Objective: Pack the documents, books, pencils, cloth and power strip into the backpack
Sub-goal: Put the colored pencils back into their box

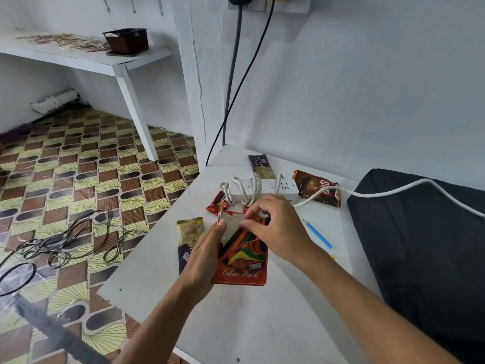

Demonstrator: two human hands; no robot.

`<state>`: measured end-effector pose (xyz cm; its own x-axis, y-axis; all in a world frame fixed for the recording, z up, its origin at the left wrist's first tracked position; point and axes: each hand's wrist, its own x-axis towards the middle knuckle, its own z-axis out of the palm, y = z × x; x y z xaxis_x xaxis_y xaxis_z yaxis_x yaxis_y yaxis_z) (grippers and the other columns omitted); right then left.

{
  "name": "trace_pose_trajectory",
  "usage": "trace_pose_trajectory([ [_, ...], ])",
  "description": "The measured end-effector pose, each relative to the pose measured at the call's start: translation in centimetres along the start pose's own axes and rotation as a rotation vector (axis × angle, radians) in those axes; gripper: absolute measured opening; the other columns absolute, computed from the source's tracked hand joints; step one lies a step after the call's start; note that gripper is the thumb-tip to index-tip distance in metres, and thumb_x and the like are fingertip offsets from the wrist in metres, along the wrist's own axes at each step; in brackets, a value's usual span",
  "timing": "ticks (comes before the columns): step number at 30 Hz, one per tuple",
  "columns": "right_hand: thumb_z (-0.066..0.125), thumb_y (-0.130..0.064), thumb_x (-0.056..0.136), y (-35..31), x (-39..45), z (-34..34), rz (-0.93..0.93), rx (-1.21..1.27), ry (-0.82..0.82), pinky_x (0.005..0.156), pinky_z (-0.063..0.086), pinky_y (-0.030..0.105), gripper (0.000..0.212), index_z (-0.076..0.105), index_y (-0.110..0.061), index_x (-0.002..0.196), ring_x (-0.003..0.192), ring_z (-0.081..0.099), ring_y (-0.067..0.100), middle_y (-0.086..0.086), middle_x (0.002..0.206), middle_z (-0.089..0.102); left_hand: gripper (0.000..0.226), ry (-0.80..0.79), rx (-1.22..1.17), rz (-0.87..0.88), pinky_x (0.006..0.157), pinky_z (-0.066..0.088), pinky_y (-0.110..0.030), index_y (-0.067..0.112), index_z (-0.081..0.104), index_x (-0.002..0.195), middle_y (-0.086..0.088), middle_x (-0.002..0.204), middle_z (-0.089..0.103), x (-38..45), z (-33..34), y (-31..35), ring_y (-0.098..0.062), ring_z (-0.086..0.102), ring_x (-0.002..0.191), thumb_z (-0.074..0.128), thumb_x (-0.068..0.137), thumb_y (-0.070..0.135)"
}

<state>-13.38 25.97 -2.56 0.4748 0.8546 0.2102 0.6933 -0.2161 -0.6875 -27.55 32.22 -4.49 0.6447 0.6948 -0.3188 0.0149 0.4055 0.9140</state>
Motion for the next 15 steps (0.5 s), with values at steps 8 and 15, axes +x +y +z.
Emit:
trace_pose_trajectory([
  [8, 0.073, -0.033, 0.081, -0.02, -0.33, -0.19, -0.072, -0.042, -0.019, 0.096, 0.042, 0.042, 0.014, 0.075, -0.022, 0.089, 0.108, 0.042, 0.008, -0.007, 0.109, 0.060, 0.019, -0.030, -0.006, -0.012, 0.062, 0.058, -0.030, 0.023, 0.058, 0.101, -0.002, 0.078, 0.075, -0.44, 0.28, 0.49, -0.023, 0.073, 0.073, 0.043, 0.097, 0.036],
  [15, 0.061, -0.009, 0.089, 0.67, -0.75, -0.32, -0.169, -0.052, 0.012, 0.096, 0.038, 0.022, 0.020, 0.073, -0.019, 0.102, 0.113, 0.045, 0.008, -0.003, 0.116, 0.060, 0.015, -0.102, 0.037, -0.025, 0.062, 0.059, -0.029, 0.024, 0.056, 0.105, -0.004, 0.081, 0.075, -0.74, 0.19, 0.65, -0.022, 0.073, 0.072, 0.046, 0.098, 0.015],
])
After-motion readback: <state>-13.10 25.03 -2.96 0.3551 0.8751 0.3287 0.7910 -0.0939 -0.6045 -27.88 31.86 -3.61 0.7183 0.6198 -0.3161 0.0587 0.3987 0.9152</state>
